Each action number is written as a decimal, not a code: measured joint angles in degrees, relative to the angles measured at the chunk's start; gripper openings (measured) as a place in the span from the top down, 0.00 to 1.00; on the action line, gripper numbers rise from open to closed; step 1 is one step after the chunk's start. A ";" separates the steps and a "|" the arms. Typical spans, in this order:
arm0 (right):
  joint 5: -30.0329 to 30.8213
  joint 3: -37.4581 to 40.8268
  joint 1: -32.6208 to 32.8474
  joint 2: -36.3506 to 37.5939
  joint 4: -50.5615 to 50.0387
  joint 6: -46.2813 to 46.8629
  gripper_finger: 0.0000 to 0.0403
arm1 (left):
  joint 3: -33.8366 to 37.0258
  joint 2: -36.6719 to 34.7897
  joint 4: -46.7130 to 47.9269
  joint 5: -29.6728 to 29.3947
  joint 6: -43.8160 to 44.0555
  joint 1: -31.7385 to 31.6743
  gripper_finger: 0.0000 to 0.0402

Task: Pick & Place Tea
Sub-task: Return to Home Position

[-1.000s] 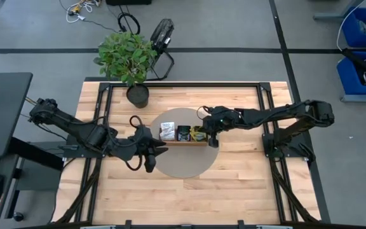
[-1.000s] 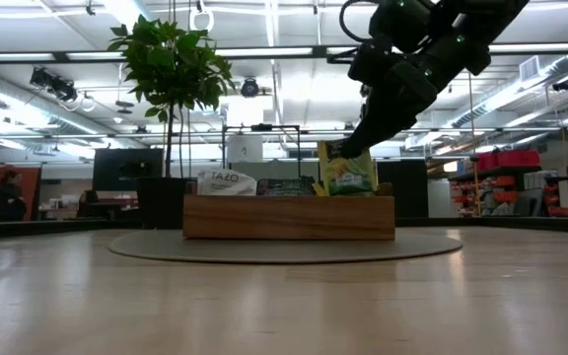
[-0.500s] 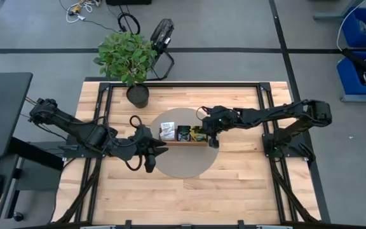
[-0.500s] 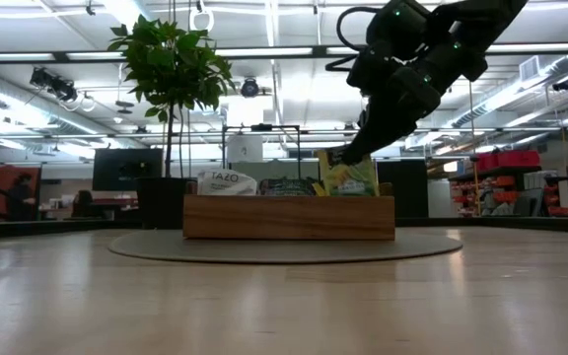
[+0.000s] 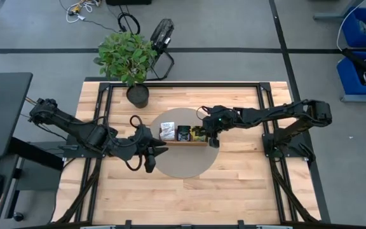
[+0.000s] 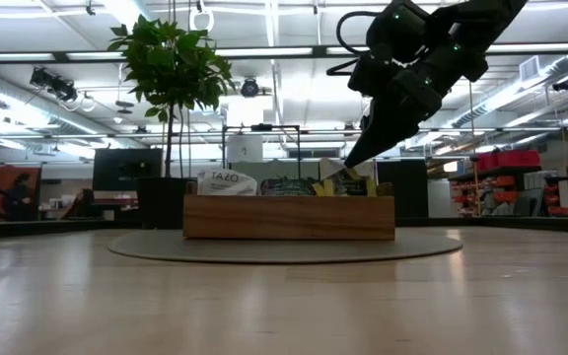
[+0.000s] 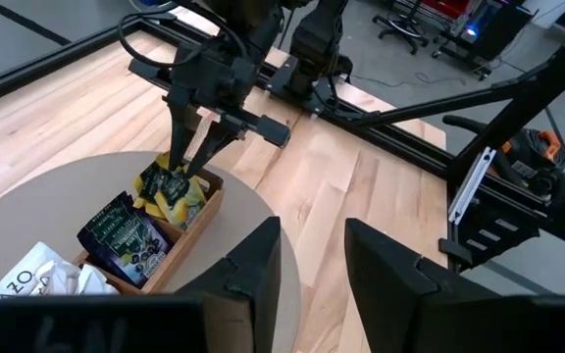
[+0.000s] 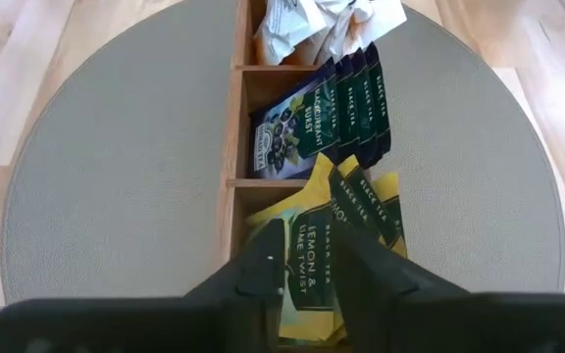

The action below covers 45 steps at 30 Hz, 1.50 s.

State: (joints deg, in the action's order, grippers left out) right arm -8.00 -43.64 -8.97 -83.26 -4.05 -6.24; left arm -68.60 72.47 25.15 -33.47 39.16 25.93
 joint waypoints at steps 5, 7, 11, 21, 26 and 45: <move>0.01 0.00 0.00 0.00 -0.02 0.17 0.71 | 0.00 0.00 0.02 0.00 0.01 0.00 0.70; 0.20 0.00 0.00 0.22 0.23 0.97 0.70 | 0.00 0.00 0.05 0.00 0.02 0.00 0.70; 2.41 -1.55 0.02 0.33 -1.40 2.24 0.69 | 0.00 0.00 0.48 0.00 0.02 0.00 0.70; 3.03 -14.68 0.05 0.33 -20.73 1.30 0.72 | 0.00 0.00 0.66 -2.54 -2.64 -0.04 0.70; 1.49 -19.61 2.06 2.22 -28.00 2.34 0.87 | 0.00 -0.08 0.44 -7.07 -6.57 0.08 0.71; 14.60 -12.79 15.65 14.38 -32.49 28.27 0.99 | 14.24 -0.72 -29.09 6.52 -21.93 -8.49 0.99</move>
State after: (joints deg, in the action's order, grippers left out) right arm 6.60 -56.42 6.68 -68.88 -36.54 22.03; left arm -54.35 71.75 -3.94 -26.95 17.22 17.44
